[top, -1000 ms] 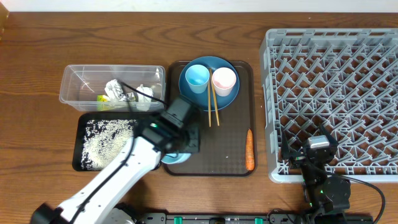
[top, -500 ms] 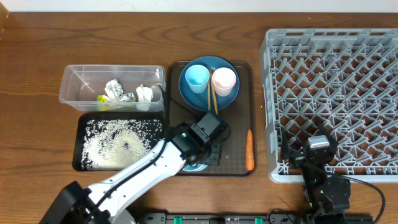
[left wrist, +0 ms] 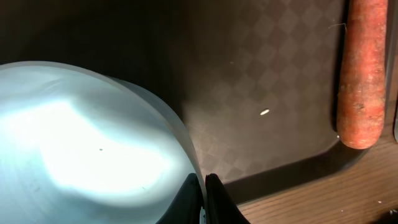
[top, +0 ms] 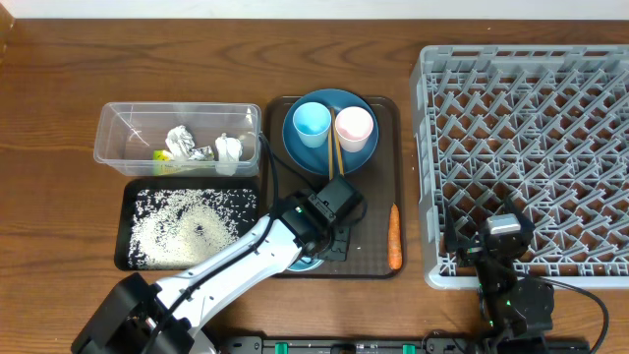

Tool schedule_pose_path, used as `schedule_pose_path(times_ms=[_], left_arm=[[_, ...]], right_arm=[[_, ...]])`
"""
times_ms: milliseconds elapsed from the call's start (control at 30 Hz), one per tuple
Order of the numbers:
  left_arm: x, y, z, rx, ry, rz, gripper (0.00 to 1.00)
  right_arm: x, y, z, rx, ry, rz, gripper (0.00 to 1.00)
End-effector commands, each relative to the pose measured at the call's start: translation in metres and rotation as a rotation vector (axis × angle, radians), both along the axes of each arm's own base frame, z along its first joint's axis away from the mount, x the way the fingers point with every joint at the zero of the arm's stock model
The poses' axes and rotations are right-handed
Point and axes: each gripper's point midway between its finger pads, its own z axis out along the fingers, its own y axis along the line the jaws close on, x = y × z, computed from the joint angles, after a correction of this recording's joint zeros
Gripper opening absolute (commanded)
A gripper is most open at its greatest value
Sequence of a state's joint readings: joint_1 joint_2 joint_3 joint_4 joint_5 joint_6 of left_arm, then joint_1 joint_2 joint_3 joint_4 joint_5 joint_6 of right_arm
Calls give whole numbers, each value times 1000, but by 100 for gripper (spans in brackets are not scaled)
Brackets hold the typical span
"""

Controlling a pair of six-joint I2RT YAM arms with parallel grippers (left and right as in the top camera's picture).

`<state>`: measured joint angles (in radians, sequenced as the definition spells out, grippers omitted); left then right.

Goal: Sort waste into correct bins and load items into the dishwasher rack
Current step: 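Carry the empty bowl right and set it on the brown tray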

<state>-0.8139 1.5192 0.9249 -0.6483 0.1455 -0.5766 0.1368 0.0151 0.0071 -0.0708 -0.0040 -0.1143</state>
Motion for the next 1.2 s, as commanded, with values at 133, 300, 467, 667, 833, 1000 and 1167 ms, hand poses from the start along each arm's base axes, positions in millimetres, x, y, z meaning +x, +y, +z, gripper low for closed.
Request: schedule_pose_path(times_ms=[133, 300, 467, 667, 833, 1000, 1167], left_arm=[[4, 8, -6, 51, -22, 16, 7], [7, 6, -5, 39, -36, 16, 12], [11, 3, -2, 32, -50, 18, 13], [15, 7, -2, 50, -74, 22, 14], [17, 8, -1, 59, -86, 26, 31], [27, 12, 11, 48, -97, 55, 39], [45, 20, 43, 27, -139, 66, 43]], right_arm=[[0, 2, -2, -7, 5, 8, 99], [0, 2, -2, -7, 5, 7, 99], [0, 2, -2, -7, 5, 8, 99], [0, 2, -2, -7, 5, 8, 99], [0, 2, -2, -7, 5, 8, 99], [0, 2, -2, -7, 5, 8, 99], [0, 2, -2, -7, 5, 8, 99]])
